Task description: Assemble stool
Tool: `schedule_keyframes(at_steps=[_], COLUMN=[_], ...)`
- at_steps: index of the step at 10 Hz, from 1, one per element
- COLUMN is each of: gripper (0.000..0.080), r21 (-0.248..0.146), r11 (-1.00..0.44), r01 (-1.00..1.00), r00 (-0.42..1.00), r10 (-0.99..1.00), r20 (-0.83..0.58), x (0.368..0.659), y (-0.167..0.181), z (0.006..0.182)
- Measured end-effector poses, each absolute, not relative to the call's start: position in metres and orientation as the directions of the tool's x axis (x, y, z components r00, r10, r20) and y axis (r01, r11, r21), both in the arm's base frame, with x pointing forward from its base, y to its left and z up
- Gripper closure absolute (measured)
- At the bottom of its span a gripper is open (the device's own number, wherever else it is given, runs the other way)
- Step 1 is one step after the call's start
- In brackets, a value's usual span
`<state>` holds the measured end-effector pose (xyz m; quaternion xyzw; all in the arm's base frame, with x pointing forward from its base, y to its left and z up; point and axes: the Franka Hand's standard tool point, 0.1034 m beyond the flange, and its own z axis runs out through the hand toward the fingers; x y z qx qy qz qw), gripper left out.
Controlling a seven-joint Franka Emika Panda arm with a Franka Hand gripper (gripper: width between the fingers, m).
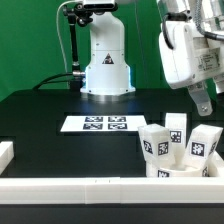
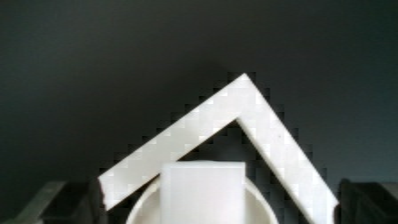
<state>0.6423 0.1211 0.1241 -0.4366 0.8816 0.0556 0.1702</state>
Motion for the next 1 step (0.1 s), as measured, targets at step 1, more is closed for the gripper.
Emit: schedule_keyframes(at_steps=[1], gripper=[0.0151], r21=[-0.05], r11=[0.612], r01=[-0.789], r00=[-0.561], r10=[-0.751], r20=[-0.348], x=[0.6422], y=[0.1211], z=[0.1238])
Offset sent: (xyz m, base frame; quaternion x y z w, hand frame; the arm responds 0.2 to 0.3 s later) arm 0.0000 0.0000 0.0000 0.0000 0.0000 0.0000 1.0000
